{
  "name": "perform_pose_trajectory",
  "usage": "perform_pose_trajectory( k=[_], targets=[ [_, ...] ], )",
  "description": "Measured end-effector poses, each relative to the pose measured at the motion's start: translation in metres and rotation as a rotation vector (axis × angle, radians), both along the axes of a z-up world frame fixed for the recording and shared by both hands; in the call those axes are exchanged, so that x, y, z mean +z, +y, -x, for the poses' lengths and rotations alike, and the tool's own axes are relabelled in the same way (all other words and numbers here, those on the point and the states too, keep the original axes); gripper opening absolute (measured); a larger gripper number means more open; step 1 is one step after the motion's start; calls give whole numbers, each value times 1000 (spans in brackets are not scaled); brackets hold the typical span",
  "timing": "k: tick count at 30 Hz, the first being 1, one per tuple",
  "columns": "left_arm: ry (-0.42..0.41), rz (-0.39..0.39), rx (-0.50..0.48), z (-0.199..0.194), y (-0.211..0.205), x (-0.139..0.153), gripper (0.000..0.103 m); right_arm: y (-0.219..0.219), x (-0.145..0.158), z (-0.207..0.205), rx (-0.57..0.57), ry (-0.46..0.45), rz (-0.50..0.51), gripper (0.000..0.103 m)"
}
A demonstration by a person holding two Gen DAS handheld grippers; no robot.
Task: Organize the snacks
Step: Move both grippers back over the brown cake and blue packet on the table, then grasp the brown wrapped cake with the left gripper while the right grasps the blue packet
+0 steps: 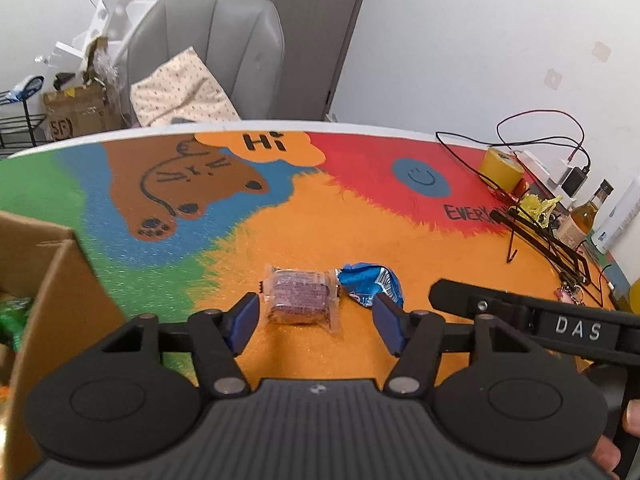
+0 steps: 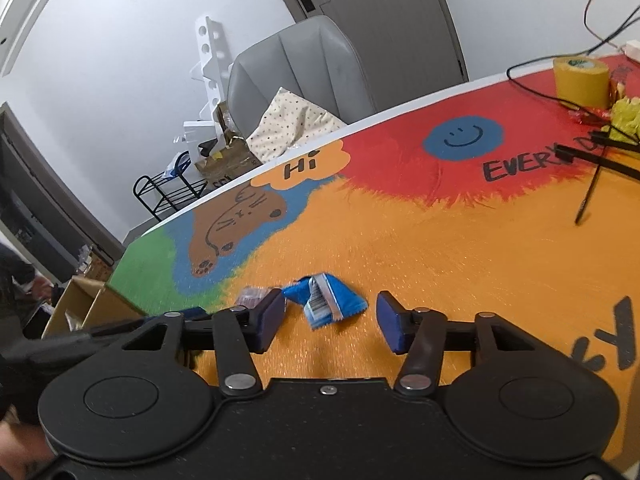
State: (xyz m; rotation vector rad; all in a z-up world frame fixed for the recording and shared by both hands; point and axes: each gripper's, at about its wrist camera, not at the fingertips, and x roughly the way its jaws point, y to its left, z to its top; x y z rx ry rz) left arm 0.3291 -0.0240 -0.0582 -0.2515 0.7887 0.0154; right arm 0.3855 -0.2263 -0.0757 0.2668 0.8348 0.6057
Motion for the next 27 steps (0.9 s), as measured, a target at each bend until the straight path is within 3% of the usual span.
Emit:
perform_pose_trajectory(
  k=[9, 18, 21, 22, 24, 26, 27],
  targets=[
    [34, 13, -1, -24, 2, -21, 56, 17, -6, -18, 10, 28, -2, 51],
    [37, 28, 7, -24, 10, -32, 42, 43, -14, -21, 50, 28, 73, 47],
    [26, 6, -1, -20, 7, -31, 37, 42, -18, -19, 32, 40, 93, 29],
    [26, 1, -3, -18, 6, -31, 37, 40, -18, -17, 27, 40, 91, 19],
    [21, -1, -5, -13, 6, -31, 37, 36, -18, -11, 24, 39, 93, 13],
    [18, 23, -6, -8, 9, -31, 36, 31, -18, -4, 22, 33, 84, 0],
    [17, 31, -7, -5, 9, -30, 35, 28, -17, -1, 22, 35, 75, 0]
  ],
)
